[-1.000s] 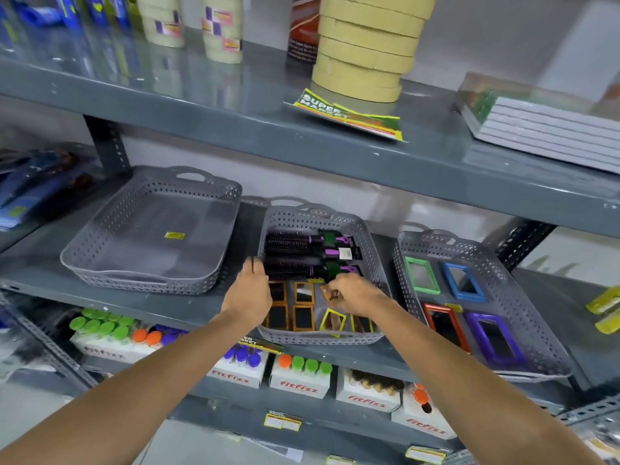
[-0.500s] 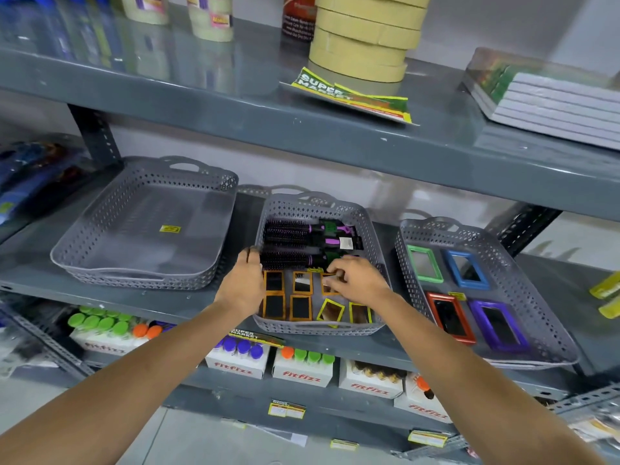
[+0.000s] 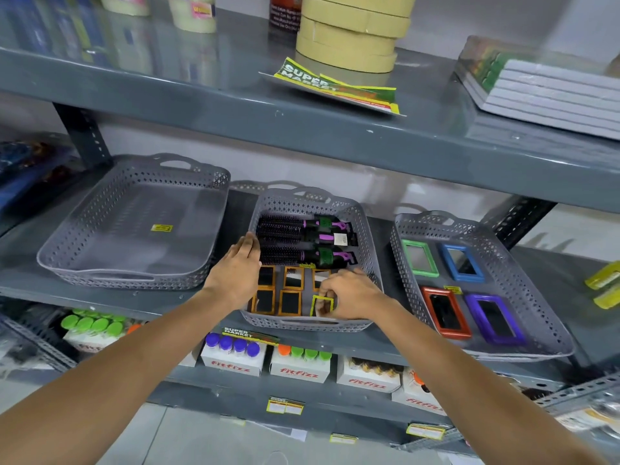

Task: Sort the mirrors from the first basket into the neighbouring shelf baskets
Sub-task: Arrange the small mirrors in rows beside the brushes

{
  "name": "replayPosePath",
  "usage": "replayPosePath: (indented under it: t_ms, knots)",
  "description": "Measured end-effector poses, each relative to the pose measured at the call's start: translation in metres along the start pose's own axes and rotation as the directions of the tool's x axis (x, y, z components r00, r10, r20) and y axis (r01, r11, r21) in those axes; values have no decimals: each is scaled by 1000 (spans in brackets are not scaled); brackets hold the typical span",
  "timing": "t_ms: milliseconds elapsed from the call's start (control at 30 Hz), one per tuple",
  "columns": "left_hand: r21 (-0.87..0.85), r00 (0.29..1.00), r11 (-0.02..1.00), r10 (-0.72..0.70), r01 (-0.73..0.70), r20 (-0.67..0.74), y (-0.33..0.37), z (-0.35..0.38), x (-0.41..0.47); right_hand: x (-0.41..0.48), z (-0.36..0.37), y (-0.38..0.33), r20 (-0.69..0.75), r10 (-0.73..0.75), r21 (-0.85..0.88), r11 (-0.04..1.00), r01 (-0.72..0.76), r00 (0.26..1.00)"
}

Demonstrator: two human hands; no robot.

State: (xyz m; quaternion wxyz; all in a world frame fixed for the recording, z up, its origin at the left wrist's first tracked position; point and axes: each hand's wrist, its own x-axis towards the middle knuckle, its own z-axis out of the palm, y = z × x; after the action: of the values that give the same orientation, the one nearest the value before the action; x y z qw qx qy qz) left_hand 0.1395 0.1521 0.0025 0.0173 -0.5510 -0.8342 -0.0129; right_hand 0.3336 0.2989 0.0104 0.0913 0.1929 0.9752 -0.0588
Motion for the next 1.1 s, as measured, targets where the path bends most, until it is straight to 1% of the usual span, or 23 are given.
replayPosePath:
  t_ms: [133, 200, 267, 333, 367, 433, 500, 600, 833, 967, 1033, 1100]
  knots:
    - [-18, 1000, 1000, -10, 11, 6, 0, 0, 1, 2, 1, -1, 10, -2, 5, 1000, 2, 1000]
    - [-17, 1000, 1000, -11, 11, 16, -1, 0, 0, 1, -5, 3, 11, 10, 65, 998, -11, 1000]
    - [-9, 1000, 1000, -13, 13, 21, -2, 1, 0, -1, -18, 14, -24, 50, 154, 987, -46, 998]
    - [27, 1000, 1000, 3, -3, 24, -1, 2, 1, -4, -34, 28, -64, 84, 160, 984, -73, 994]
    - [43, 1000, 999, 9, -10, 28, -1, 3, 1, -6, -39, 34, -45, 89, 123, 989, -83, 995]
    - [48, 999, 999, 5, -7, 32, -1, 3, 1, -11, -45, 39, 58, 81, 2, 997, -81, 995]
    - [46, 999, 999, 4, -5, 34, -1, 4, 0, -15, -40, 36, 152, 54, -129, 991, -34, 987]
    - [83, 999, 996, 26, -29, 43, 0, 4, 0, -17, -29, 32, 162, 6, -219, 975, 30, 987]
    - [65, 1000, 998, 24, -25, 21, 1, 1, 0, -14, -25, 32, 151, -25, -203, 978, 56, 988]
    - [83, 998, 995, 50, -47, -33, 3, -1, -3, -14, -24, 35, 147, -33, -177, 982, 60, 989]
    - [54, 998, 998, 35, -32, -59, 3, -2, -6, -12, -29, 40, 113, -8, -112, 994, 20, 994]
    - [51, 997, 998, 32, -29, -70, 3, -2, -6, -5, -36, 47, 29, 54, -50, 997, -52, 998]
